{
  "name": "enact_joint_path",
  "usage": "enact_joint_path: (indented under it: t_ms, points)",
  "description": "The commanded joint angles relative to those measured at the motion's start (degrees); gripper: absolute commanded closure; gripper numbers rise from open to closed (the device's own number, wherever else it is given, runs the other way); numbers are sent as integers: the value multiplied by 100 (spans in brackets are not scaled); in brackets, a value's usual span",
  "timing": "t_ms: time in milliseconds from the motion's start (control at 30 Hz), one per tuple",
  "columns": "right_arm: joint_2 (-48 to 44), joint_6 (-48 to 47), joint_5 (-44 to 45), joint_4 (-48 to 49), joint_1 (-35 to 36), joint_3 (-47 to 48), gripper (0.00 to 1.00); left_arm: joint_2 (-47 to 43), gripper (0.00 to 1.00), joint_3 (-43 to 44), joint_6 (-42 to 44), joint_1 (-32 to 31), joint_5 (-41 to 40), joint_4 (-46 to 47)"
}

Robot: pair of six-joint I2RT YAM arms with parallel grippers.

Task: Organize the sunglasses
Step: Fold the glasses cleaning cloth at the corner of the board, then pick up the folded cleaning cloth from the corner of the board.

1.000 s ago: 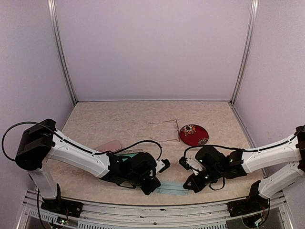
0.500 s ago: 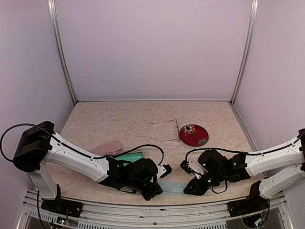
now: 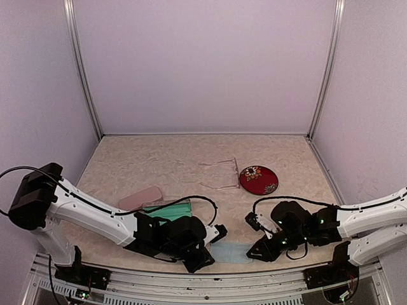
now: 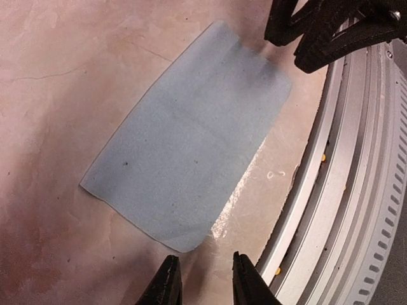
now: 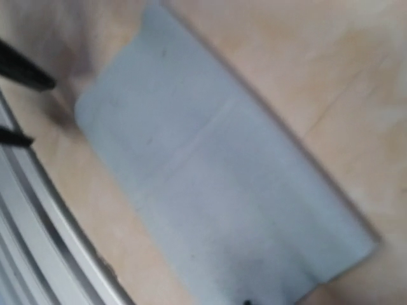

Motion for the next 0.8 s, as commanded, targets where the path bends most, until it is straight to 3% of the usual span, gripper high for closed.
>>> enact_joint_path:
  t_ms: [0, 367, 767]
  points:
    - [-198, 323, 730, -322, -60, 133, 71, -188, 70, 37, 67, 81, -137, 25]
    - [499, 21, 259, -79, -1064, 323, 67, 452, 63, 532, 332, 982, 372, 105]
    - [1101, -233, -336, 435, -1206, 279, 66, 930, 59, 775, 468, 1213, 1049, 44]
